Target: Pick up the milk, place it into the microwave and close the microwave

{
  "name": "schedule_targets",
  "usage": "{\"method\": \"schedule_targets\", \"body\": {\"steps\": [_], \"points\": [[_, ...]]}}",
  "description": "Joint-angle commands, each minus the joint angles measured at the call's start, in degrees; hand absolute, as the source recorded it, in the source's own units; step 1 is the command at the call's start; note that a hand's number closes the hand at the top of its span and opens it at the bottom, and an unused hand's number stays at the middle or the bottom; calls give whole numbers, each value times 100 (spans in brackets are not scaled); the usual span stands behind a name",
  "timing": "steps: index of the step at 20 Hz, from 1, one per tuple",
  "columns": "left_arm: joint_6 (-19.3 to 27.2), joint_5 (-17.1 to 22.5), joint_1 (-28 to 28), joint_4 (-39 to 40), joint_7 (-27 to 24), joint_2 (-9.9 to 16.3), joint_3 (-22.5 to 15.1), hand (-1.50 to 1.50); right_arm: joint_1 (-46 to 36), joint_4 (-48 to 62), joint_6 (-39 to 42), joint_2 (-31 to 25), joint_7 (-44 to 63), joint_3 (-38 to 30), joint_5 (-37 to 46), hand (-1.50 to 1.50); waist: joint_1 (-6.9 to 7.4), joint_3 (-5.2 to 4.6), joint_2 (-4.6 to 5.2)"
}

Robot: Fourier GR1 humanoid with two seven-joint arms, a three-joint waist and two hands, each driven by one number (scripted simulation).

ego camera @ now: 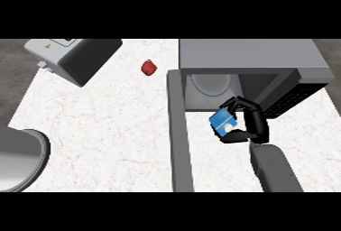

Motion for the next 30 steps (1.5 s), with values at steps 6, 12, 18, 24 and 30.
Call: {"method": "schedule_targets", "body": {"steps": [6, 12, 18, 24, 30], "points": [[135, -119, -296, -53, 170, -24, -50, -150, -1121, 46, -1063, 222, 999, 207, 469, 150, 75, 6, 35], [-335, 104, -187, 601, -160, 226, 290, -150, -2306, 1320, -1395, -212, 1397, 82, 984, 150, 171, 6, 58], [-154, -93, -381, 366, 10, 168, 76, -150, -3320, 2897, -2274, -98, 1152, -238, 1229, 150, 275, 12, 110], [-347, -267, -612, 703, -174, 118, -90, -150, -3554, 3718, -2553, -472, 599, -608, 1157, 150, 427, 18, 202], [-269, -335, -700, 631, -137, 146, -109, -150, -4088, 3966, -3625, -688, 914, -573, 1466, 150, 534, 16, 241]]}}
